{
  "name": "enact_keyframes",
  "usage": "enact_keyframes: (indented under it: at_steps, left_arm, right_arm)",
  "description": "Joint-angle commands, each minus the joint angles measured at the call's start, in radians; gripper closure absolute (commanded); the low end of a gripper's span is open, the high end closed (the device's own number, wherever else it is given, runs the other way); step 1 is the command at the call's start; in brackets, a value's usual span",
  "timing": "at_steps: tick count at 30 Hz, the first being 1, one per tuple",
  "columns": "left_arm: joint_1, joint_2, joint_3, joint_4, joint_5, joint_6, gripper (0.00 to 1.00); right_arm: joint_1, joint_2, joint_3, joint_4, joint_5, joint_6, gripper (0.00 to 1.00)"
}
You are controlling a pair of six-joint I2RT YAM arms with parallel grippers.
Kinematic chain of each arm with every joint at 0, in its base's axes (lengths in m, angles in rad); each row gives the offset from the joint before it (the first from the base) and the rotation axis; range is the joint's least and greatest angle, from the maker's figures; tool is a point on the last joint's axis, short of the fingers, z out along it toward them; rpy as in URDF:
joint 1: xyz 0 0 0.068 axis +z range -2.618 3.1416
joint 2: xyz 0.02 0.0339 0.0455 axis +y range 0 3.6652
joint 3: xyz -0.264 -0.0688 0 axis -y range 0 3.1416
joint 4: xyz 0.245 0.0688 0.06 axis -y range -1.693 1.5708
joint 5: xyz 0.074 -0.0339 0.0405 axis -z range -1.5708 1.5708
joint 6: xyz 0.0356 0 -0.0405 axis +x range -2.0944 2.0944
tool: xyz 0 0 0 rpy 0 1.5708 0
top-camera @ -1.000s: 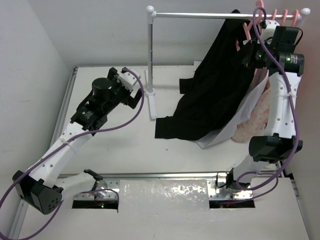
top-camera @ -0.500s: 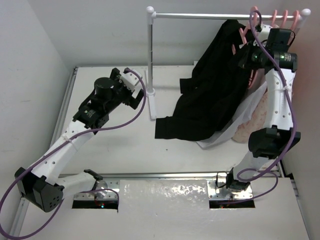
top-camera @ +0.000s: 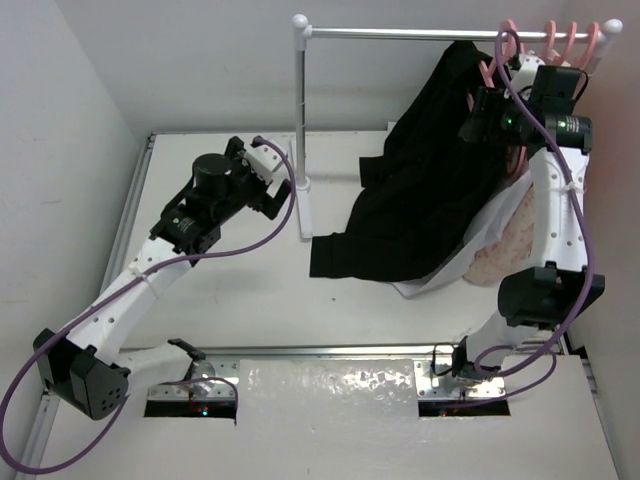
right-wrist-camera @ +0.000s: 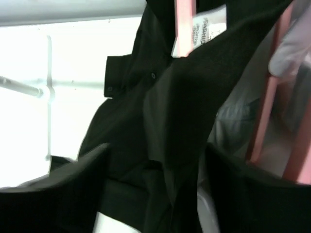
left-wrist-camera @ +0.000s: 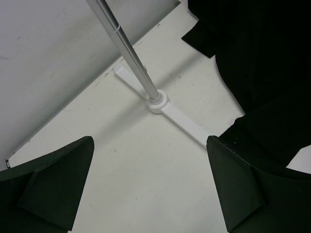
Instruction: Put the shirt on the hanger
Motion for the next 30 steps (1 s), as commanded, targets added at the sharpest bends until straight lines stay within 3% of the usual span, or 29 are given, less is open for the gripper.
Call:
enact_keyframes:
  at_steps: [1,2,12,16,19,20,24,27,30]
  left_arm:
    - [0.016,-0.004,0.01,0.036,0.022,-0.01,0.0]
    - [0.014,-0.004,0.01,0.033,0.025,-0.01,0.0]
    - [0.023,-0.05,-0.016,0.01,-0.036,-0.004,0.0]
    - [0.071,-0.087,-0.063,-0.002,-0.085,0.007,0.0]
    - [0.166,-0.083,-0.102,-0.019,-0.036,-0.003,0.0]
    - [0.227,-0.077,-0.111,-0.022,-0.019,-0.007,0.0]
    - [0.313,-0.054,-0.212,0.011,0.01,-0.013,0.0]
    - [0.33,-0.055,-0.282,0.041,0.006,-0.007,0.0]
    - [0.341,-0.058,-0.359,0.071,0.025,0.01,0.0]
  right_arm:
    - [0.008,-0.096,0.009,0.015,-0.013,0.004,0.12]
    - [0.009,-0.11,0.003,0.017,-0.013,0.002,0.01]
    - [0.035,-0.39,-0.11,0.072,-0.027,0.056,0.01]
    - [0.095,-0.642,-0.418,0.242,-0.087,0.149,0.01]
    - [0.173,-0.746,-0.659,0.407,-0.131,0.211,0.01]
    - [0.257,-0.754,-0.714,0.432,-0.141,0.217,0.01]
    - [0.507,-0.694,-0.927,0.463,-0.006,0.119,0.01]
    - [0.569,-0.645,-1.074,0.51,0.167,0.09,0.01]
    - [0.569,-0.66,-1.268,0.664,0.341,0.099,0.01]
